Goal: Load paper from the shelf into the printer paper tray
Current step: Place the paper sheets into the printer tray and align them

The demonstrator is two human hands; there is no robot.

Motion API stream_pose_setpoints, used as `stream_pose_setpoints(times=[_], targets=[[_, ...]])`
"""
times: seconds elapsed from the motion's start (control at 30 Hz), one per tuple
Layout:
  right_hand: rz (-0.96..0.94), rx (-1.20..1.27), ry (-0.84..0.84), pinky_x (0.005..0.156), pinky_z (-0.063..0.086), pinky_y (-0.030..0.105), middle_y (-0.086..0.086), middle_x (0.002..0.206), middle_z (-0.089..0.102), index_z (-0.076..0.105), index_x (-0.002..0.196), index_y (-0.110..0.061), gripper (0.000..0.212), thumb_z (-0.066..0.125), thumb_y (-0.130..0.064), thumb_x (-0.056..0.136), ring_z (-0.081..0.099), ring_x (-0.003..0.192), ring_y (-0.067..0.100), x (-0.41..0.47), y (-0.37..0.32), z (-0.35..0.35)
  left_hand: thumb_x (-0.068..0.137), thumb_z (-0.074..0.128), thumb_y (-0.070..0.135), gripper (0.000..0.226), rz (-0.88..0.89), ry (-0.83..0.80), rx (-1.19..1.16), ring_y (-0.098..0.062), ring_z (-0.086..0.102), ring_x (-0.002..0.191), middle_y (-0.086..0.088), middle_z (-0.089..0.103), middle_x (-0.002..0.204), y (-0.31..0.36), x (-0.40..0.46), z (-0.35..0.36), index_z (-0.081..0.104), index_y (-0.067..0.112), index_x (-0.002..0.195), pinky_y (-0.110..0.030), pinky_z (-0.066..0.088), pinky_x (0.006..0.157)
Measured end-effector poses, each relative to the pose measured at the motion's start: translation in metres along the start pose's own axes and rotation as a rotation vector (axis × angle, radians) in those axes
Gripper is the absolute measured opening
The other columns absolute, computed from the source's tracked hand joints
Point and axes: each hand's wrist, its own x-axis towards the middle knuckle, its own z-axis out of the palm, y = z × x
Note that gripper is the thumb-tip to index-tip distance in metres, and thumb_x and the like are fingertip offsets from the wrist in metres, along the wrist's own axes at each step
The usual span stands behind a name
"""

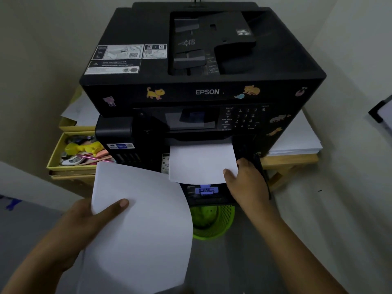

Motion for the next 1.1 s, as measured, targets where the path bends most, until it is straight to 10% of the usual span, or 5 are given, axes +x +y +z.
stream_pose_setpoints(times=[0.17, 0.33, 0.53, 0.83, 1.1], targets=[[-0.036, -0.069, 0.056, 0.073, 0.060, 0.042, 0.015, 0.140, 0.048, 0.056, 0.138, -0.007, 0.052, 0.064, -0.044, 0.102, 0.064, 0.111, 0.038, -0.008, 0.004, 0.006, 0.030, 0.081, 0.085, 0.099, 0.044, 0.022, 0.092, -0.024, 0.081, 0.076, -0.001, 0.084, 0.088, 0.002, -0.010, -0.005, 0.074, 0.017, 0.103, -0.047, 0.062, 0.072], [-0.117, 0.027, 0.100, 0.075, 0.062, 0.046, 0.009, 0.137, 0.044, 0.053, 0.142, -0.014, 0.053, 0.068, -0.040, 0.099, 0.061, 0.116, 0.034, -0.011, 0.010, 0.009, 0.069, 0.074, 0.066, 0.057, 0.064, 0.060, 0.144, -0.018, 0.079, 0.066, 0.007, 0.082, 0.076, 0.002, -0.016, -0.010, 0.074, 0.018, 0.100, -0.040, 0.060, 0.063], [-0.143, 0.082, 0.162, 0.090, 0.061, 0.046, 0.009, 0.140, 0.045, 0.053, 0.147, -0.012, 0.058, 0.074, -0.031, 0.097, 0.052, 0.131, 0.034, -0.017, 0.013, 0.008, 0.053, 0.064, 0.088, 0.074, 0.089, 0.072, 0.307, -0.009, 0.078, 0.065, 0.018, 0.079, 0.073, -0.004, -0.015, -0.020, 0.074, 0.029, 0.096, -0.033, 0.058, 0.059], [-0.254, 0.130, 0.111, 0.094, 0.055, 0.045, 0.005, 0.128, 0.059, 0.061, 0.140, -0.016, 0.044, 0.072, -0.027, 0.099, 0.053, 0.120, 0.028, -0.017, 0.021, 0.008, 0.075, 0.068, 0.057, 0.040, 0.195, -0.030, 0.509, -0.012, 0.078, 0.066, 0.013, 0.081, 0.075, -0.003, -0.008, 0.004, 0.078, 0.023, 0.092, -0.030, 0.060, 0.060], [-0.341, 0.170, 0.097, 0.093, 0.054, 0.036, -0.003, 0.119, 0.061, 0.062, 0.138, -0.017, 0.037, 0.067, -0.028, 0.103, 0.052, 0.115, 0.017, -0.021, 0.030, -0.004, 0.094, 0.053, 0.060, 0.012, 0.511, -0.088, 0.956, 0.007, 0.060, 0.060, 0.022, 0.057, 0.063, 0.003, 0.010, 0.050, 0.056, 0.053, 0.085, -0.010, 0.042, 0.053]])
